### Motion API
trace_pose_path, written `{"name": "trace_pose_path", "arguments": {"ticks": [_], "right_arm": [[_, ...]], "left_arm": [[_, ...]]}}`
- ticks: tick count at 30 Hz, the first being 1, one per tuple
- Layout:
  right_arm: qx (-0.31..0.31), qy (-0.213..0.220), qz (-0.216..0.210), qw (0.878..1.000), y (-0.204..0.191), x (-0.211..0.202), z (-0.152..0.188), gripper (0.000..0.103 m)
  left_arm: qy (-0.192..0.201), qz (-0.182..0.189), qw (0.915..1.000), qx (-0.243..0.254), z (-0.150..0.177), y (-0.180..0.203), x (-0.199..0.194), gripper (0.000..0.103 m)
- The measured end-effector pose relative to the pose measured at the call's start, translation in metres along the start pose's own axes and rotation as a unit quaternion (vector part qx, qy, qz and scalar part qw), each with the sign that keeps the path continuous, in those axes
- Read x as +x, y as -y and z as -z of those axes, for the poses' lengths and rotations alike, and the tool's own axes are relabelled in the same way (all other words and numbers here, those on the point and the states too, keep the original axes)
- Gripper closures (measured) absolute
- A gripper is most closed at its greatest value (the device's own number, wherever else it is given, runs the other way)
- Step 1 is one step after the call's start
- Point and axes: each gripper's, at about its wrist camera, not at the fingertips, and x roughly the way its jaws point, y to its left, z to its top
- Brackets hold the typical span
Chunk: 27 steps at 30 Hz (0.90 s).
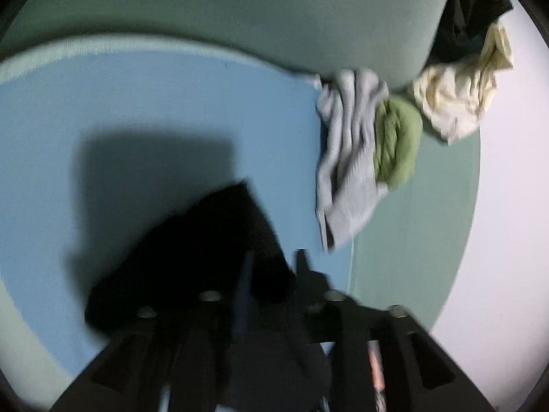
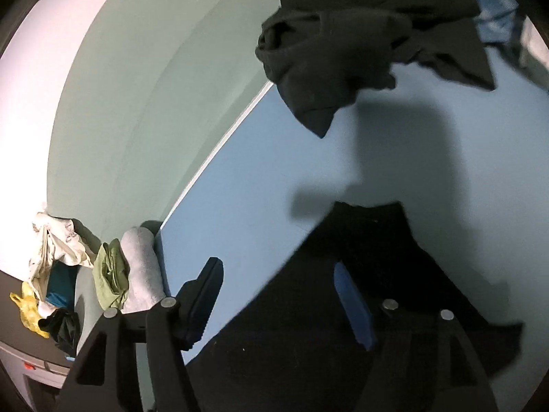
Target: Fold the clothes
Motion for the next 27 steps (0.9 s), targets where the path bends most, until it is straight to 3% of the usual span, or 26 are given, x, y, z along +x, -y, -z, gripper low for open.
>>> {"name": "trace_pose_path", "arguments": {"ticks": [2,4,5,6,7,9,10,11,12,13,15,17,19,22,23,24,26,27], "right_arm": [[0.018,0.007,-0.054,0.998,0.010,-0.009,0.005,0.032],[-0.005,0.032,-0.093,0.995,0.010,-0.031,0.018,0.032],[-0.053,0.044,-0.085,0.994,0.000,-0.041,0.028,0.042],[-0.110,0.055,-0.064,0.990,-0.012,-0.048,0.040,0.059],[-0.183,0.065,-0.024,0.981,-0.030,-0.051,0.055,0.060],[-0.280,0.064,0.019,0.958,-0.057,-0.042,0.085,0.072],[-0.318,0.058,0.031,0.946,-0.069,-0.035,0.099,0.074],[-0.356,0.052,0.044,0.932,-0.081,-0.027,0.114,0.075],[-0.392,0.046,0.056,0.917,-0.093,-0.020,0.128,0.075],[-0.417,0.042,0.069,0.906,-0.102,-0.011,0.139,0.075],[-0.415,0.041,0.105,0.903,-0.108,0.017,0.142,0.075],[-0.388,0.016,0.143,0.910,-0.104,0.054,0.134,0.073],[-0.369,-0.016,0.154,0.916,-0.096,0.080,0.126,0.073],[-0.429,0.002,0.171,0.887,-0.105,0.081,0.142,0.071],[-0.436,0.003,0.163,0.885,-0.106,0.075,0.145,0.070],[-0.434,0.002,0.144,0.889,-0.107,0.068,0.148,0.070],[-0.406,-0.010,0.075,0.911,-0.106,0.050,0.150,0.069],[-0.401,-0.022,0.045,0.915,-0.108,0.047,0.153,0.068]], "left_arm": [[0.023,0.037,0.9989,0.018,-0.002,-0.001,-0.007,0.041],[0.061,0.041,0.9956,0.057,0.003,0.003,-0.022,0.036],[0.091,0.024,0.9915,0.091,0.010,0.007,-0.031,0.033],[0.119,0.001,0.9848,0.127,0.021,0.014,-0.037,0.033],[0.125,-0.015,0.9769,0.173,0.034,0.022,-0.038,0.033],[0.115,-0.058,0.9542,0.270,0.061,0.041,-0.028,0.037],[0.100,-0.090,0.9378,0.320,0.075,0.052,-0.019,0.043],[0.087,-0.117,0.9209,0.362,0.089,0.062,-0.007,0.059],[0.075,-0.143,0.9020,0.401,0.103,0.070,0.006,0.065],[0.067,-0.144,0.8954,0.416,0.111,0.074,0.015,0.068],[0.063,-0.151,0.8911,0.423,0.116,0.077,0.031,0.070],[0.087,-0.204,0.8822,0.415,0.099,0.066,0.045,0.070],[0.090,-0.234,0.8773,0.409,0.080,0.048,0.055,0.079],[0.105,-0.238,0.8606,0.438,0.083,0.049,0.051,0.082],[0.110,-0.246,0.8565,0.440,0.087,0.053,0.049,0.082],[0.101,-0.228,0.8572,0.450,0.096,0.060,0.049,0.082],[0.078,-0.181,0.8589,0.473,0.116,0.074,0.051,0.082],[0.067,-0.157,0.8587,0.483,0.126,0.081,0.052,0.082]]}}
